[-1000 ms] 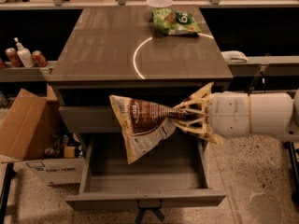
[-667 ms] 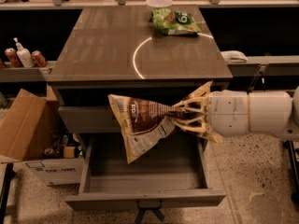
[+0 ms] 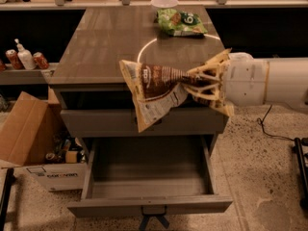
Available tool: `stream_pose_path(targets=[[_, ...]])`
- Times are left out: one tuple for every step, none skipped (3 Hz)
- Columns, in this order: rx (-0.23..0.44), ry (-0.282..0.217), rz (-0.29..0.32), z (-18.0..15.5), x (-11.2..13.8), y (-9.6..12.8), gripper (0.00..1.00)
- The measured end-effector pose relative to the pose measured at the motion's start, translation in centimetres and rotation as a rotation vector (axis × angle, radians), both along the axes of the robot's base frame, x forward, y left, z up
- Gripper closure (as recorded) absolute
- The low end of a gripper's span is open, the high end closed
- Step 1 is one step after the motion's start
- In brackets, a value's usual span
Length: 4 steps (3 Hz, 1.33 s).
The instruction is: Pick brown chip bag from middle drawer and place on counter
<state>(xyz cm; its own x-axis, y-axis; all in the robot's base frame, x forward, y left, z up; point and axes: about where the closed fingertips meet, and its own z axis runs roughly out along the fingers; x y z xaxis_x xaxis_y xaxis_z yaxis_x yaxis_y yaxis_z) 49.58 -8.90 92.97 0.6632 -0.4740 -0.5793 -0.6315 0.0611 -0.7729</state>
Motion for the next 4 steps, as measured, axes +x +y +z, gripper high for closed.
stream_pose_path(targets=[[0.057, -0.024, -0.055, 2.4, 4.3, -0.8, 1.00], [0.125, -0.019, -0.089, 3.4, 8.5, -0.2, 1.00], [0.168, 0.003, -0.110, 3.5, 12.3, 0.7, 1.00], [0.185, 0.039, -0.124, 2.7, 15.5, 1.7, 1.00]])
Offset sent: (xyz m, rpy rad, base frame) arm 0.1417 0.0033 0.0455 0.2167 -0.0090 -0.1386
